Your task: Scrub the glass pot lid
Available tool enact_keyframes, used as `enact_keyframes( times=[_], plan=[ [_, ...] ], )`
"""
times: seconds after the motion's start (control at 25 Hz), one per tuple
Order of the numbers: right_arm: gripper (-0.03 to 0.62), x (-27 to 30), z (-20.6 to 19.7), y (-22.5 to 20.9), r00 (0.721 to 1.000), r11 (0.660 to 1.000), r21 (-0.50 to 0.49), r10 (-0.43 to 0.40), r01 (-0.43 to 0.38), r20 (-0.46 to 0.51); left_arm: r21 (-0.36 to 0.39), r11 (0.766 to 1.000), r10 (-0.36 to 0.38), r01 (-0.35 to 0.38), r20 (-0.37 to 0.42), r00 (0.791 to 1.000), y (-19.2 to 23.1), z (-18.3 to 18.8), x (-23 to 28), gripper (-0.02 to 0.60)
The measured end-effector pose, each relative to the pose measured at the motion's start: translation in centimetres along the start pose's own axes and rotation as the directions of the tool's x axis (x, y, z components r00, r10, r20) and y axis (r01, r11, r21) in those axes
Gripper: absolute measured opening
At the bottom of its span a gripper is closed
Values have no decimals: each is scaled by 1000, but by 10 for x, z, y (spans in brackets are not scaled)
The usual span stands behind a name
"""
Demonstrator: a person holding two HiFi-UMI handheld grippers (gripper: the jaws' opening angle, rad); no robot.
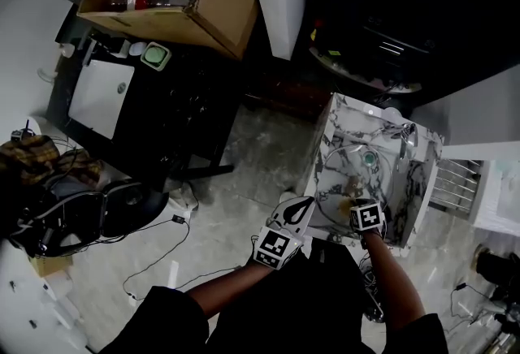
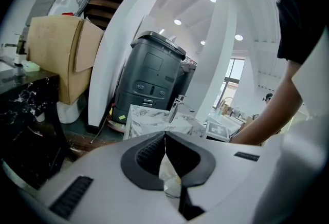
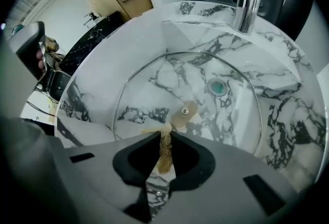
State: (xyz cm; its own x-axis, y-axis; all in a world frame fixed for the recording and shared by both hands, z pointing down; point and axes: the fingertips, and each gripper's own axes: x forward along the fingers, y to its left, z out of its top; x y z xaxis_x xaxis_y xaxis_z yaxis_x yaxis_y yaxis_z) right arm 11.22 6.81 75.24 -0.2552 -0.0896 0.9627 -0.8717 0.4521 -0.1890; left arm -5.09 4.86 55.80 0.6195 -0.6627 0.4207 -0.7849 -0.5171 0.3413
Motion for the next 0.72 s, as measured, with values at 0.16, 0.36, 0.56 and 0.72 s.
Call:
enact_keyframes(
  times=[0.16, 0.36, 0.56, 0.72],
  plan=[
    [63, 2, 7, 8, 1000, 1000, 1, -3, 3, 2, 0, 1000, -1, 1, -1, 1000, 14, 2, -5, 17],
    [63, 4, 20, 16, 1000, 1000, 13, 3, -3, 20, 1, 1000, 3, -3, 6, 1000, 27, 6, -10, 17],
    [63, 12, 25, 27, 999, 997, 72, 30, -32, 26, 0, 1000, 7, -7, 14, 1000, 32, 6, -14, 17],
    [63, 14, 36, 34, 998, 994, 103, 39, -43, 40, 0, 1000, 9, -9, 19, 1000, 35, 9, -16, 17]
  ],
)
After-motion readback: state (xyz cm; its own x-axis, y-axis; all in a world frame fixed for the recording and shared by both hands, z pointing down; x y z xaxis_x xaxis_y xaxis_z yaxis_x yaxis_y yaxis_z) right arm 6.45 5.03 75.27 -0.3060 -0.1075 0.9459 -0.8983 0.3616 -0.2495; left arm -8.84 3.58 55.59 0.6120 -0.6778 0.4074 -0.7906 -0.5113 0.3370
